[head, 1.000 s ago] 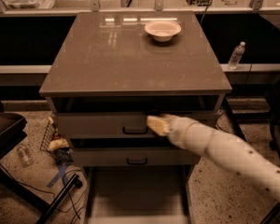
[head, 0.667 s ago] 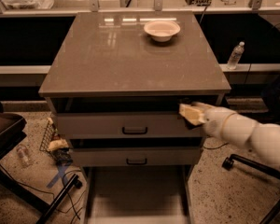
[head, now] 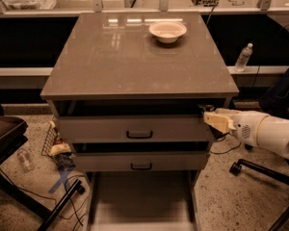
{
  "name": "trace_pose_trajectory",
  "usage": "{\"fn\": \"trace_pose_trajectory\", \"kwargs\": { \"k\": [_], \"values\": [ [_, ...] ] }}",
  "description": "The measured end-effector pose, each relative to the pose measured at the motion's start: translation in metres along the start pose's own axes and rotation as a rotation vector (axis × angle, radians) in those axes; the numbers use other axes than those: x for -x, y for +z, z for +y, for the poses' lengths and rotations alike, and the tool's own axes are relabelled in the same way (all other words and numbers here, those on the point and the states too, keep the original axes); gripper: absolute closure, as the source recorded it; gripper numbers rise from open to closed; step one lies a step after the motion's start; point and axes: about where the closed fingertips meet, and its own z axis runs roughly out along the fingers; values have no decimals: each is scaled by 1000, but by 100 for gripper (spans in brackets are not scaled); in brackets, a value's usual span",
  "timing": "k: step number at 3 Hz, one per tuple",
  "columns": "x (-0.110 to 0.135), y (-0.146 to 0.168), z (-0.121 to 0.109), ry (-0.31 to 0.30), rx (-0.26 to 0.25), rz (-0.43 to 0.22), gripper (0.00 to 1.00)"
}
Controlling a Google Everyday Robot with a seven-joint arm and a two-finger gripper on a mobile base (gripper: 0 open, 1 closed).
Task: Place rxbar chocolate into bottom drawer
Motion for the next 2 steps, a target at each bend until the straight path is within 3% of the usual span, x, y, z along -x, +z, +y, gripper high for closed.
{"fn": "trace_pose_trajectory", "kwargs": {
  "k": [1,2],
  "values": [
    [-5,4,3,-7,4,-1,100],
    [-43,7,9,-20,-3,19,100]
  ]
}}
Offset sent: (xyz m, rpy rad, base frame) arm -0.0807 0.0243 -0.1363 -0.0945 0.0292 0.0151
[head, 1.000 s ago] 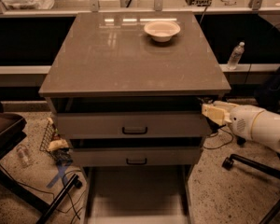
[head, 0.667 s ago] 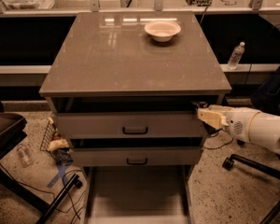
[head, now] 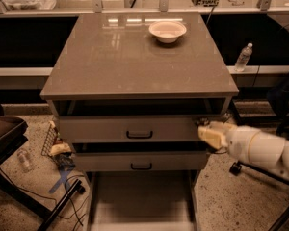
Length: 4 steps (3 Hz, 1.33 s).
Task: Place rxbar chocolate into bottom drawer
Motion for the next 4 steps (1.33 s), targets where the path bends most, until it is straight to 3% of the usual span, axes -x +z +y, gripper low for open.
{"fn": "trace_pose_trajectory", "kwargs": {
  "k": [2,4],
  "values": [
    [-141,10,25,-74,43,65,100],
    [-263,60,19,-25,89,119,100]
  ]
}}
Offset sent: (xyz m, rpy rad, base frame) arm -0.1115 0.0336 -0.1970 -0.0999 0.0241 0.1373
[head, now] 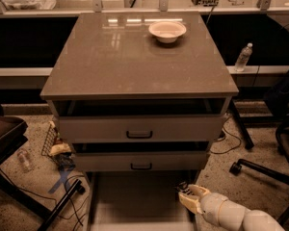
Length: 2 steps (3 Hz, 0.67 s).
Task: Place rxbar chocolate into bottom drawer
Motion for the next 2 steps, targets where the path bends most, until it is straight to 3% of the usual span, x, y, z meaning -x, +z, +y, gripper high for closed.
{"fn": "trace_pose_trajectory", "kwargs": {
  "k": [1,2],
  "values": [
    [-8,12,5,4,5,9,100],
    [-47,55,13,15,22,17,100]
  ]
}}
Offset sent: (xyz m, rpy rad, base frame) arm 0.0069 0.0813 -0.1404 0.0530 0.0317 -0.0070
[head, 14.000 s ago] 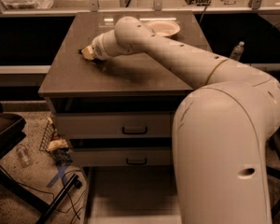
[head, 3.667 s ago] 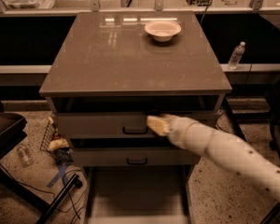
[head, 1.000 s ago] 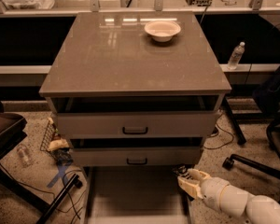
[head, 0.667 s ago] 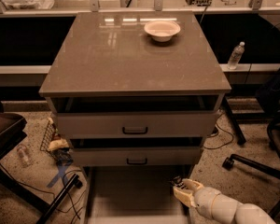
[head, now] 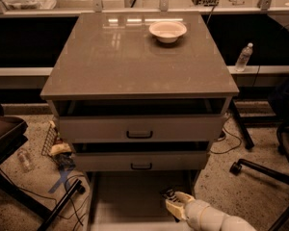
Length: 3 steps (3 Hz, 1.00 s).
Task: Place rxbar chocolate into bottom drawer
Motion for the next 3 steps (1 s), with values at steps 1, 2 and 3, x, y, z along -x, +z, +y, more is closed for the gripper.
{"fn": "trace_pose_trajectory", "kwargs": {
  "k": [1,2,3],
  "values": [
    [-39,59,-10,22,-3,-32,100],
    [-52,114,-28,36,0,-96,100],
    [-92,172,-22,87,23,-112,100]
  ]
}}
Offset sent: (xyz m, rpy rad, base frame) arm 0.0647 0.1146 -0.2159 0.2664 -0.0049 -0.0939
